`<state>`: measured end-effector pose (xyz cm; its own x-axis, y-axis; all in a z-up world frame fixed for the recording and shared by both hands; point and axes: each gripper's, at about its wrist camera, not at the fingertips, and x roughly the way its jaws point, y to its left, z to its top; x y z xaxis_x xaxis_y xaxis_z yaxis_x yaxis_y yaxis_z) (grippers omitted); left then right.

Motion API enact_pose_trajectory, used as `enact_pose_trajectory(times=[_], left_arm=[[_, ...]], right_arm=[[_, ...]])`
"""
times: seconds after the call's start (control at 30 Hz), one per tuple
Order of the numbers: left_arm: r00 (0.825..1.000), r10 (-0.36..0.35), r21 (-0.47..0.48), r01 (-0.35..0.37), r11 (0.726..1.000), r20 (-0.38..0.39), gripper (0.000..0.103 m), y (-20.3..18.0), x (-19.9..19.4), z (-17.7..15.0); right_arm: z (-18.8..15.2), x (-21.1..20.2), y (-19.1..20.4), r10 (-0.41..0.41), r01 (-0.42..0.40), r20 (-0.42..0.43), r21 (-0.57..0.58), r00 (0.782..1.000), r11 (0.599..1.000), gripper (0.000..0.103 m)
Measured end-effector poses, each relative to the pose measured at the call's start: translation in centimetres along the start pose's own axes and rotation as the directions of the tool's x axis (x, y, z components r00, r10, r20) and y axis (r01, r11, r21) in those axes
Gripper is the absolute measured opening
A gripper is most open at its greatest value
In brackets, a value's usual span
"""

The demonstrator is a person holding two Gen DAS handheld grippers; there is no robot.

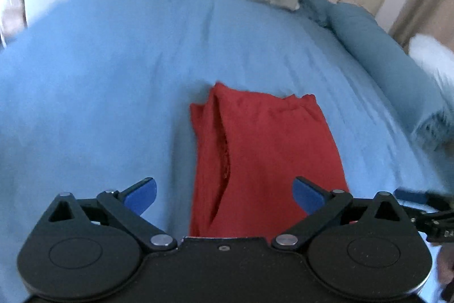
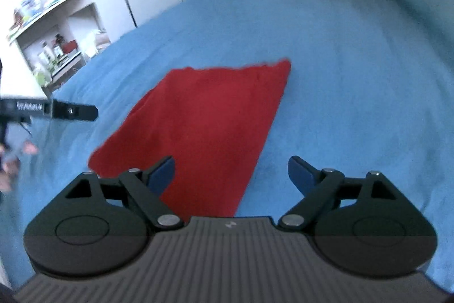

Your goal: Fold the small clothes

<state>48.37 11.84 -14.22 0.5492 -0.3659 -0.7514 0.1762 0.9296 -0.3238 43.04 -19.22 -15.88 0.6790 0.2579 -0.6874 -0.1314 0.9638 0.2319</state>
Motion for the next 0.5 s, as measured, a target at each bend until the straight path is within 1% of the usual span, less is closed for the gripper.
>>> enact_pose_trajectory(times=[0.03, 0.1, 0.13, 0.17, 0.27, 0.3, 0.33, 0.37, 0.4, 0.43, 0.47, 0.5], left_arm=[[0.999, -0.017, -0.040, 0.016, 0.999, -0.028, 0.103, 0.6, 1.1, 0.8], [0.996, -0.043, -0.086, 0.037, 0.996, -0.073, 0.098, 1.4, 2.9, 1.8], [0.993, -0.062, -0.105, 0.051, 0.993, -0.098, 0.096, 1.7, 4.0, 2.2], [0.991, -0.073, -0.119, 0.059, 0.991, -0.115, 0.092, 1.9, 4.9, 2.4], [0.985, -0.096, -0.144, 0.075, 0.987, -0.146, 0.087, 2.4, 6.8, 2.2], [0.984, -0.093, -0.150, 0.069, 0.986, -0.155, 0.084, 2.5, 7.5, 2.0], [0.983, -0.089, -0.152, 0.064, 0.986, -0.163, 0.082, 2.6, 8.1, 1.9], [0.982, -0.087, -0.151, 0.062, 0.987, -0.166, 0.077, 2.6, 8.6, 1.6], [0.983, -0.088, -0.148, 0.064, 0.987, -0.162, 0.063, 2.5, 8.7, 1.3], [0.983, -0.101, -0.144, 0.079, 0.986, -0.155, 0.053, 2.2, 8.7, 1.2], [0.980, -0.129, -0.151, 0.105, 0.983, -0.153, 0.039, 1.9, 8.6, 1.2], [0.982, -0.112, -0.145, 0.090, 0.985, -0.152, 0.035, 1.4, 8.4, 1.3]], right_arm=[[1.4, 1.0, -0.8, 0.012, -0.009, -0.046, 0.071, 0.999, 0.997, 0.102], [3.3, 2.9, -2.2, 0.047, -0.027, -0.110, 0.172, 0.993, 0.985, 0.102], [4.1, 3.9, -2.7, 0.052, -0.025, -0.126, 0.208, 0.991, 0.978, 0.102], [4.6, 5.0, -3.1, 0.051, -0.019, -0.134, 0.231, 0.990, 0.973, 0.102], [5.0, 8.8, -4.2, 0.068, -0.005, -0.205, 0.295, 0.976, 0.956, 0.096], [4.8, 9.7, -4.6, 0.078, -0.003, -0.220, 0.320, 0.972, 0.948, 0.093], [4.5, 10.5, -4.8, 0.084, -0.001, -0.229, 0.341, 0.970, 0.940, 0.086], [4.2, 11.1, -4.9, 0.093, -0.005, -0.229, 0.358, 0.969, 0.934, 0.083], [4.0, 11.6, -5.0, 0.108, -0.020, -0.217, 0.375, 0.970, 0.927, 0.081], [3.8, 11.7, -5.0, 0.118, -0.031, -0.202, 0.387, 0.972, 0.922, 0.075], [3.7, 11.8, -4.8, 0.122, -0.038, -0.191, 0.393, 0.974, 0.919, 0.070], [3.6, 11.8, -4.7, 0.116, -0.034, -0.188, 0.391, 0.975, 0.920, 0.064]])
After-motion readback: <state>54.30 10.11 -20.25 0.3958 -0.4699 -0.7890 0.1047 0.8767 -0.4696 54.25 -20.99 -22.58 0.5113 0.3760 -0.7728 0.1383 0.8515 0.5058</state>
